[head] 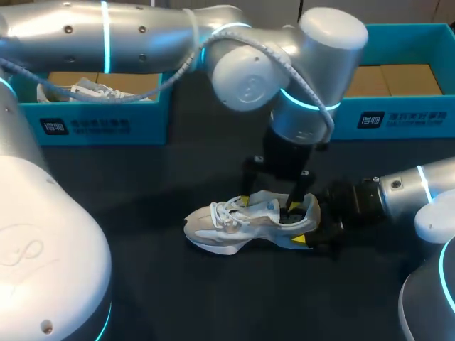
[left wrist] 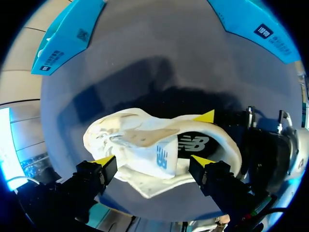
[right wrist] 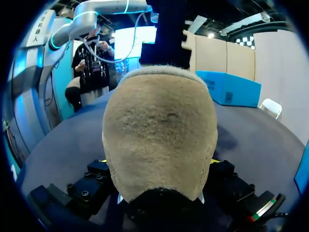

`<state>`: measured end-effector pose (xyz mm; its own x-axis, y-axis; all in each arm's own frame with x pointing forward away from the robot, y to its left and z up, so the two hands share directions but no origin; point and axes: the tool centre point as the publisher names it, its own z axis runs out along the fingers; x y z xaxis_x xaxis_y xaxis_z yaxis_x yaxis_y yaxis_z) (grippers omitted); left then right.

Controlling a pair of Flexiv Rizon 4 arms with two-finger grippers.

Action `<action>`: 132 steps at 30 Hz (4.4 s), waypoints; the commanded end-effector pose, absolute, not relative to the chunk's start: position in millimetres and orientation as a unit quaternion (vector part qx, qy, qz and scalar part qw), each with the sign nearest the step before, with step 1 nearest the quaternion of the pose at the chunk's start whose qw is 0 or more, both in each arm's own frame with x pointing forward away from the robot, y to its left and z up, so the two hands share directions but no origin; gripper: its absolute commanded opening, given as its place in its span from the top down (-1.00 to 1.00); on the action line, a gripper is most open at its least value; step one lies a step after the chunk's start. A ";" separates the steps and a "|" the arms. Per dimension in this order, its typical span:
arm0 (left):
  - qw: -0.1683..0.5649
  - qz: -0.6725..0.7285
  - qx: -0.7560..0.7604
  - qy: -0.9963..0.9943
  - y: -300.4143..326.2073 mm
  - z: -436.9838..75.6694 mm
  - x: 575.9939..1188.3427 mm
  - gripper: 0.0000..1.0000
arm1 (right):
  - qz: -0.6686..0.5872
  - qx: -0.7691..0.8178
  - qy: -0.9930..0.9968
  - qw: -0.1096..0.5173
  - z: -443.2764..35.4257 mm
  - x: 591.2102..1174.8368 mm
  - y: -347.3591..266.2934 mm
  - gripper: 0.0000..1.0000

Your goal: Take the shoe out of the shoebox, open the shoe tongue, remove and reinsert the insole, then place the shoe into the shoebox

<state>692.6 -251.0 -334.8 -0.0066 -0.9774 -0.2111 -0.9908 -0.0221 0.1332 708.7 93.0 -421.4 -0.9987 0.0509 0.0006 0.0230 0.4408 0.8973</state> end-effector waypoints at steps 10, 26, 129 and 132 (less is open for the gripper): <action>0.058 0.185 -0.699 0.689 -255.1 -352.9 695.2 -1.00 | 0.527 0.022 0.850 0.013 -421.8 709.6 93.2 1.00; 0.085 0.231 -0.687 0.683 -236.6 -348.2 688.7 -0.98 | 0.527 0.022 0.850 0.013 -421.8 709.6 93.2 1.00; -0.104 -0.016 -0.680 0.726 -75.0 -327.9 695.6 -0.10 | 0.527 0.022 0.850 0.013 -421.8 709.6 93.2 1.00; -0.105 -0.017 -0.665 0.739 -79.9 -312.3 701.5 -0.10 | 0.527 0.022 0.850 0.013 -421.8 709.6 93.2 1.00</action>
